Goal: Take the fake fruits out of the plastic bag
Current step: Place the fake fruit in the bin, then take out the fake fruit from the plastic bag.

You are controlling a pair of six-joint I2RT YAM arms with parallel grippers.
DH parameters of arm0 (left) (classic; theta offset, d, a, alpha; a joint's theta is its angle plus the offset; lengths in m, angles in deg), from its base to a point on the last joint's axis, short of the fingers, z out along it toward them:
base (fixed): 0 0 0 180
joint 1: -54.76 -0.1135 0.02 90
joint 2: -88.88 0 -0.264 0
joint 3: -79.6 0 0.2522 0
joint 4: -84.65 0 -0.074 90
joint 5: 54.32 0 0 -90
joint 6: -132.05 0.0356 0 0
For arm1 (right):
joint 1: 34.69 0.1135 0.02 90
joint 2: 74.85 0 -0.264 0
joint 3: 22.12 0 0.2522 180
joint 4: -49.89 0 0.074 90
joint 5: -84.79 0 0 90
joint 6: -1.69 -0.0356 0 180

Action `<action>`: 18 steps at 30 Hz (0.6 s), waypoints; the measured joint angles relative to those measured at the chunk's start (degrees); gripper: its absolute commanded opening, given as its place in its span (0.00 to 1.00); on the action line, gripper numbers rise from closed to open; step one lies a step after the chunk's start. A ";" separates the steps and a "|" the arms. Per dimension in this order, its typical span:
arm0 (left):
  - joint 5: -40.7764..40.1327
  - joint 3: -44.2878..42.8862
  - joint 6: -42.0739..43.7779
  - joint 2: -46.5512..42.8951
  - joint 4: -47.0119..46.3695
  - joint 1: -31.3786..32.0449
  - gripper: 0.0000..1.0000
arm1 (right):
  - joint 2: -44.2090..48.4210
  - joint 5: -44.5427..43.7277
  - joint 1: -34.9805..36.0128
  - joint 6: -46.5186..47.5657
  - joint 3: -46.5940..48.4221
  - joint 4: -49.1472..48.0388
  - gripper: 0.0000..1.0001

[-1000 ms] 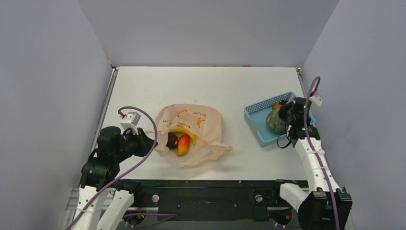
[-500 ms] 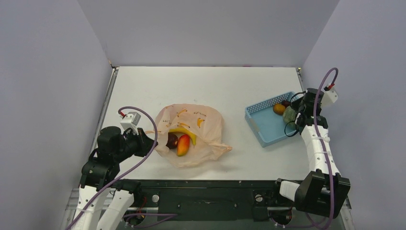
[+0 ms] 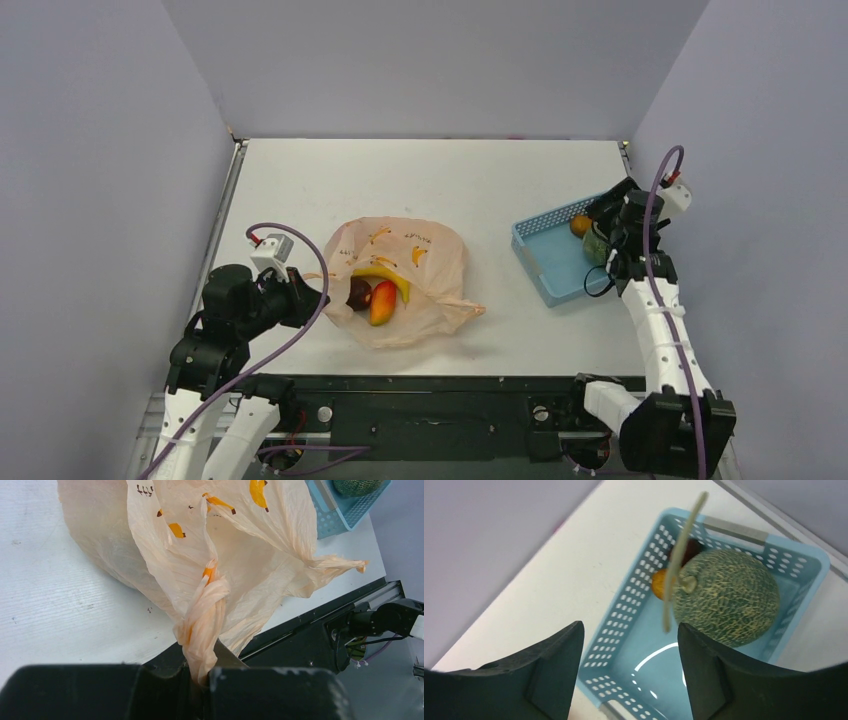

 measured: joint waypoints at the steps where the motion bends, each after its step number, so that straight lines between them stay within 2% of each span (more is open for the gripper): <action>1: 0.00 0.00 0.00 -0.02 -0.02 0.02 0.00 | 2.45 -1.60 1.95 0.92 0.00 0.13 0.67; 5: -0.02 0.00 0.00 -0.07 -0.02 0.00 0.00 | 9.68 -5.81 7.93 3.76 0.81 0.20 0.68; 10: -0.02 0.00 0.00 -0.07 -0.04 0.00 0.00 | 11.98 -8.26 15.32 6.84 2.01 0.07 0.67; 15: -0.02 0.00 0.00 -0.07 -0.04 0.02 0.00 | 10.05 -2.80 26.73 10.71 2.01 -0.35 0.64; 18: -0.02 0.02 0.00 -0.07 -0.04 0.02 0.00 | 8.79 1.95 38.60 13.25 1.99 -1.49 0.63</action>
